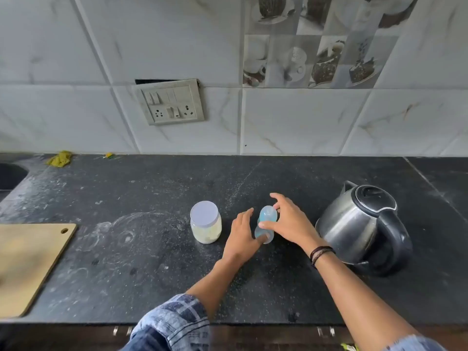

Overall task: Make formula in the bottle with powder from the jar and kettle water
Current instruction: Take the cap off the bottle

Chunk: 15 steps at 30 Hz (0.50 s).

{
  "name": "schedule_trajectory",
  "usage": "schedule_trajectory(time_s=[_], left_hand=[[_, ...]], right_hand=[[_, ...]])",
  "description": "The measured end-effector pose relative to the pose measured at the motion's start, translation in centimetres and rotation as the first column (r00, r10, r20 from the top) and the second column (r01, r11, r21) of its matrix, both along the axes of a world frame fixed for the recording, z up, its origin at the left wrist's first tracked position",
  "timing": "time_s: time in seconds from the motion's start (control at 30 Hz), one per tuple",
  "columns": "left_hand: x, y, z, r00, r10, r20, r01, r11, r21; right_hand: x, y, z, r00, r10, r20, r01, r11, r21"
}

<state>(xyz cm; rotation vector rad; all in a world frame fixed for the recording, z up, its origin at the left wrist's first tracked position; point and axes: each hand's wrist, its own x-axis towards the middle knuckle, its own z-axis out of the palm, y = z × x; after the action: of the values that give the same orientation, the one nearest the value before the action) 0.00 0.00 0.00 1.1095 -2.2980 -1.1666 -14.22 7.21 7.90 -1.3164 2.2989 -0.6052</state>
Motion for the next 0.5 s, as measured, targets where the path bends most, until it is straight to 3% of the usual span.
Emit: schedule_trajectory(time_s=[0.17,0.5], left_hand=[[-1.2,-0.1,-0.6,1.0,-0.028,0.004,0.028,0.998,0.056],[-2.8,0.4,-2.2,0.998,0.005,-0.059,-0.002,0.999,0.054]], right_hand=[[0.2,-0.8,-0.6,0.994,0.037,-0.107,-0.027,0.995,0.093],[-0.7,-1.3,-1.4,0.981,0.094,-0.172,-0.077,0.992,0.102]])
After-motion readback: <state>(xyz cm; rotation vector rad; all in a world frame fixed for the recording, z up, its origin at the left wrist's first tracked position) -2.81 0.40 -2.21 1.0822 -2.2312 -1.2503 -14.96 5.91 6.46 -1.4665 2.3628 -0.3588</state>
